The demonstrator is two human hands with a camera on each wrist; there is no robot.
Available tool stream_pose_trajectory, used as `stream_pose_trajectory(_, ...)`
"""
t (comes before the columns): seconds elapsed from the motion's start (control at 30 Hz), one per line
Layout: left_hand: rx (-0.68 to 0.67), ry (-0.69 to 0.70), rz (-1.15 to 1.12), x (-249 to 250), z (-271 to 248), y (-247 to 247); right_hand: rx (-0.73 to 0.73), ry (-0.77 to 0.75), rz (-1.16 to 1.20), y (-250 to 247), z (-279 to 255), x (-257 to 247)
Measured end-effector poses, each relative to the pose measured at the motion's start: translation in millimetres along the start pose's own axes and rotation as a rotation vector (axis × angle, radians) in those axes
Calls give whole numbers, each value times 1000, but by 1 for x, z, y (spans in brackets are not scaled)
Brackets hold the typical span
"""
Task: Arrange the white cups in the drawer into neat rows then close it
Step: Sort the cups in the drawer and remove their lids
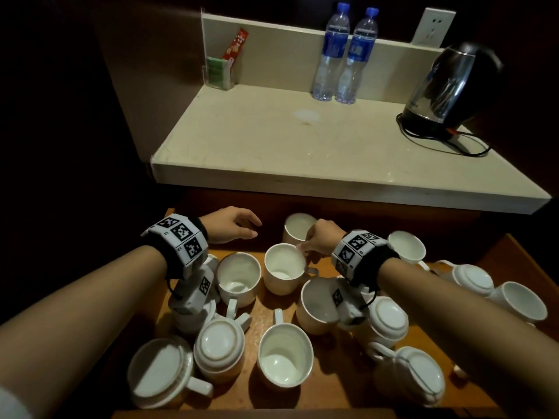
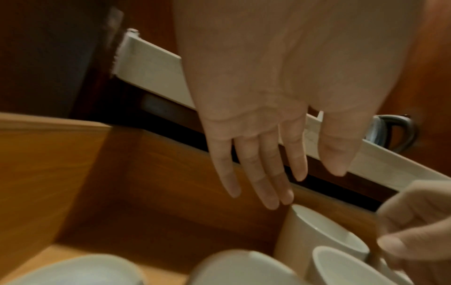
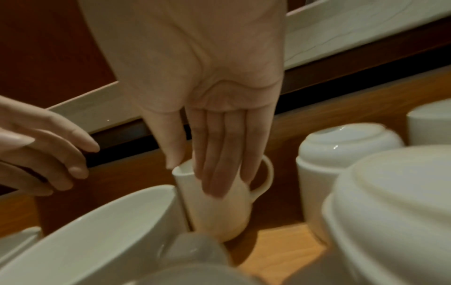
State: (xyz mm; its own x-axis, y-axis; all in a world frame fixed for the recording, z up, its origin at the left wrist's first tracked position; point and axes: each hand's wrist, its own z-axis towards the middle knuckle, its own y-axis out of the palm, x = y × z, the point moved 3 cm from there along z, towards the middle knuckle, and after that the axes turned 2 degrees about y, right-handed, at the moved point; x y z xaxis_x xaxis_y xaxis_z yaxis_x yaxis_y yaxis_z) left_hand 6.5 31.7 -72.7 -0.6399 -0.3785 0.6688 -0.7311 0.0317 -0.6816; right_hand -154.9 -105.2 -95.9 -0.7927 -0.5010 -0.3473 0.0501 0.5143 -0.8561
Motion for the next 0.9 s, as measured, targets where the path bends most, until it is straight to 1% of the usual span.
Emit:
stream_pose_trajectory(0.17, -3, 60, -29, 24, 9, 8, 150, 82, 6, -23, -8, 24)
stream_pose_trajectory(0.33, -8, 154, -166, 48, 24, 24, 257, 222, -35, -39, -15, 65)
stream_pose_trajectory(0.47, -30, 178, -203, 59, 35, 40, 210, 291, -125, -33, -9, 90)
stream_pose_trajectory(0.57, -52, 188, -217, 68, 41, 52, 178, 306, -122, -28, -4, 101)
stream_pose_trajectory(0.77, -46, 140, -355, 75, 54, 74, 90, 239, -96, -23, 8, 109)
stream_pose_trajectory(0.9, -33, 116, -357, 76, 63, 83, 79, 159, -135, -26, 13, 106)
